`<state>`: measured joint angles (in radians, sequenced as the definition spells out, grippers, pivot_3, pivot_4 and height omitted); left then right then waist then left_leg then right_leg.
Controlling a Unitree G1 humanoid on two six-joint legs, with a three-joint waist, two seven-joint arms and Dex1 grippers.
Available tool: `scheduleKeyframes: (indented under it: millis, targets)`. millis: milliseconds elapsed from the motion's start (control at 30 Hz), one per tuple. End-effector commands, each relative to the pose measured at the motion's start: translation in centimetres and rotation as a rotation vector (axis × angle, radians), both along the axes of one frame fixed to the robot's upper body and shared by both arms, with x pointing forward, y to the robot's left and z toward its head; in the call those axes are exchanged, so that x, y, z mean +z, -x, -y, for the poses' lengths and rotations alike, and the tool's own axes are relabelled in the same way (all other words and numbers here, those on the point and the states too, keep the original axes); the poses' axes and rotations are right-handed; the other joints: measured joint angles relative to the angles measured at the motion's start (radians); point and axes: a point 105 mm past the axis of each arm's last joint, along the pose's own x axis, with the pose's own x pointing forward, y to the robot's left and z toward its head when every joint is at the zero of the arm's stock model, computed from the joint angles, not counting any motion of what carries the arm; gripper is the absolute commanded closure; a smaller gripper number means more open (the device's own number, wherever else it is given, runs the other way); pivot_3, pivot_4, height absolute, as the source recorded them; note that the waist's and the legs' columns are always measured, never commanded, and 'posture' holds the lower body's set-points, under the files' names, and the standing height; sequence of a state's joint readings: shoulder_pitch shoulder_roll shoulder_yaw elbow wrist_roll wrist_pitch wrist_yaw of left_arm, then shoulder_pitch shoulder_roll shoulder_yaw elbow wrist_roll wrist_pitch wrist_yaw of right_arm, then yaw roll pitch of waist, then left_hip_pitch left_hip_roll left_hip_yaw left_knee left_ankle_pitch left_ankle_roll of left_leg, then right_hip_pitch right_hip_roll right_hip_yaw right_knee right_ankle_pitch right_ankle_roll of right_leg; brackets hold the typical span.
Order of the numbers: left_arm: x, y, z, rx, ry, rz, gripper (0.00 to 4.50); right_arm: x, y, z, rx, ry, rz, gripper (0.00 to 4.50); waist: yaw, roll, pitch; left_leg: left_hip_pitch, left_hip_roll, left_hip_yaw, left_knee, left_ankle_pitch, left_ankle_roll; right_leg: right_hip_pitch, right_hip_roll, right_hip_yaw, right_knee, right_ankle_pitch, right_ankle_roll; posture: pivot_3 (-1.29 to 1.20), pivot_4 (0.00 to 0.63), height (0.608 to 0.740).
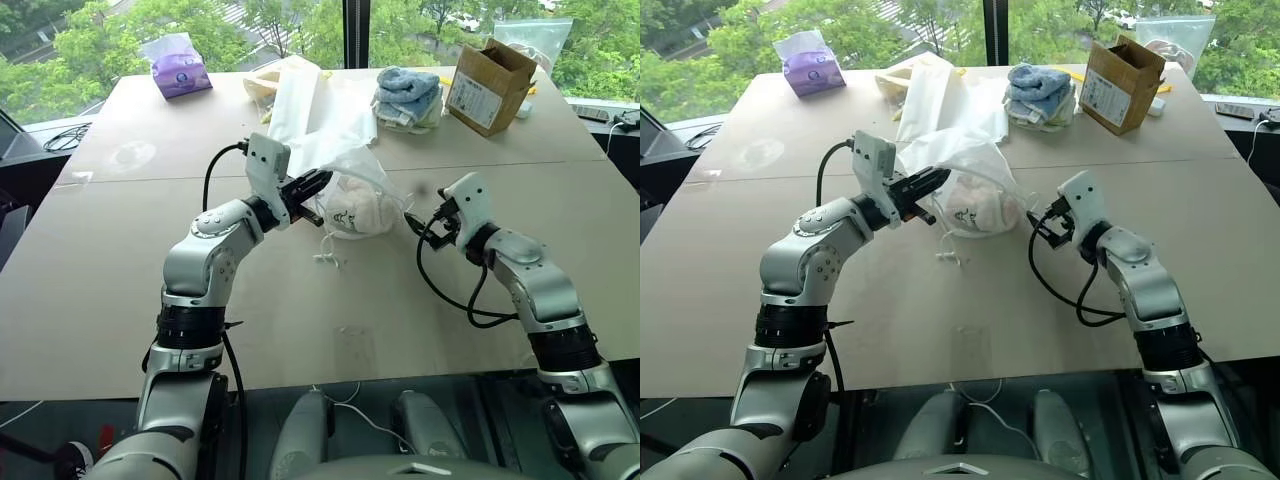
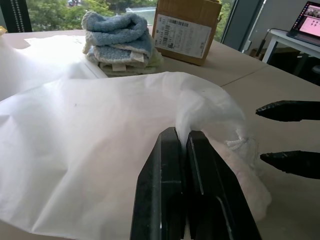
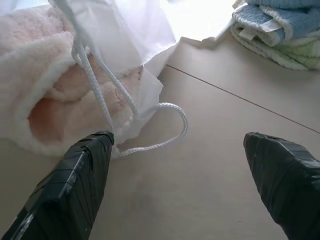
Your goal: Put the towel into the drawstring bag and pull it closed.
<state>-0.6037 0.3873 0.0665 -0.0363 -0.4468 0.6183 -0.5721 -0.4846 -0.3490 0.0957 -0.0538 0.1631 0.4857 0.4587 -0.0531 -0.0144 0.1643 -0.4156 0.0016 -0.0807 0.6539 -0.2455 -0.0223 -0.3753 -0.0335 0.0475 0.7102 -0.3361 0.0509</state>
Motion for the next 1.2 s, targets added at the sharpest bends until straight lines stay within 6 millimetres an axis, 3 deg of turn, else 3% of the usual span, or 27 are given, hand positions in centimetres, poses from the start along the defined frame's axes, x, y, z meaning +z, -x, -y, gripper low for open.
scheduleKeyframes:
  millis: [33, 200, 400, 600, 700, 933, 1100, 1200]
  targets:
    - [1.1, 0.3, 0.1, -0.007, -0.005, 0.056, 4.50, 2.6, 0.0, -2.1, 0.038, -0.027, 0.090, 0.07, -0.003, 0.000, 0.000, 0.000, 0.000, 0.000, 0.000, 0.000, 0.000, 0.000, 0.000, 0.000, 0.000, 0.000, 0.000, 0.00, 0.150, 0.740]
    - [1.1, 0.3, 0.2, -0.008, -0.004, 0.057, 4.50, 2.1, -0.4, -2.9, -0.009, 0.008, 0.110, 0.07, -0.001, 0.000, 0.000, 0.000, 0.000, 0.000, 0.000, 0.000, 0.000, 0.000, -0.001, 0.000, 0.000, 0.000, 0.000, 0.00, 0.150, 0.740]
    - [1.0, 0.4, 0.0, -0.003, -0.004, 0.056, 4.50, 3.7, -2.1, 1.2, -0.356, 0.070, 0.296, 0.07, 0.009, 0.000, 0.000, 0.000, -0.001, 0.000, 0.000, 0.000, 0.000, 0.000, -0.001, 0.000, 0.000, 0.000, 0.000, 0.00, 0.150, 0.740]
    - [0.9, 0.3, -0.1, 0.004, -0.004, 0.056, 4.50, 5.4, -0.2, 2.8, -0.545, 0.031, 0.482, 0.07, 0.009, 0.000, 0.000, 0.000, 0.000, 0.000, 0.000, 0.000, 0.000, -0.001, -0.001, 0.000, 0.000, 0.000, 0.000, 0.00, 0.150, 0.740]
    - [0.8, 0.4, -0.1, 0.003, -0.005, 0.054, 4.50, 5.5, 0.1, 2.5, -0.572, 0.003, 0.528, 0.07, 0.007, 0.000, 0.000, 0.000, 0.000, 0.001, 0.000, 0.000, 0.000, -0.001, -0.001, 0.001, 0.001, 0.000, 0.000, 0.00, 0.150, 0.740]
    - [0.8, 0.4, 0.1, -0.003, -0.009, 0.058, 4.50, 5.3, -1.3, 2.2, -0.599, -0.016, 0.529, 0.07, 0.008, 0.000, 0.000, 0.000, 0.000, 0.002, 0.000, 0.000, -0.001, -0.001, 0.000, 0.002, 0.001, 0.000, 0.000, 0.00, 0.150, 0.740]
    - [0.8, 0.4, 0.1, -0.002, -0.014, 0.059, 4.50, 5.5, -1.7, -0.7, -0.433, -0.056, 0.525, 0.07, 0.005, 0.000, 0.000, 0.000, 0.000, 0.002, 0.000, 0.000, -0.001, -0.001, 0.000, 0.002, 0.001, 0.000, 0.000, 0.00, 0.150, 0.740]
    - [0.8, 0.4, 0.0, 0.001, -0.016, 0.060, 4.50, 3.5, -0.3, -3.8, -0.183, -0.079, 0.404, 0.07, 0.002, 0.000, 0.000, 0.000, 0.000, 0.002, 0.000, 0.000, -0.001, -0.001, 0.000, 0.002, 0.001, 0.000, 0.000, 0.00, 0.150, 0.740]
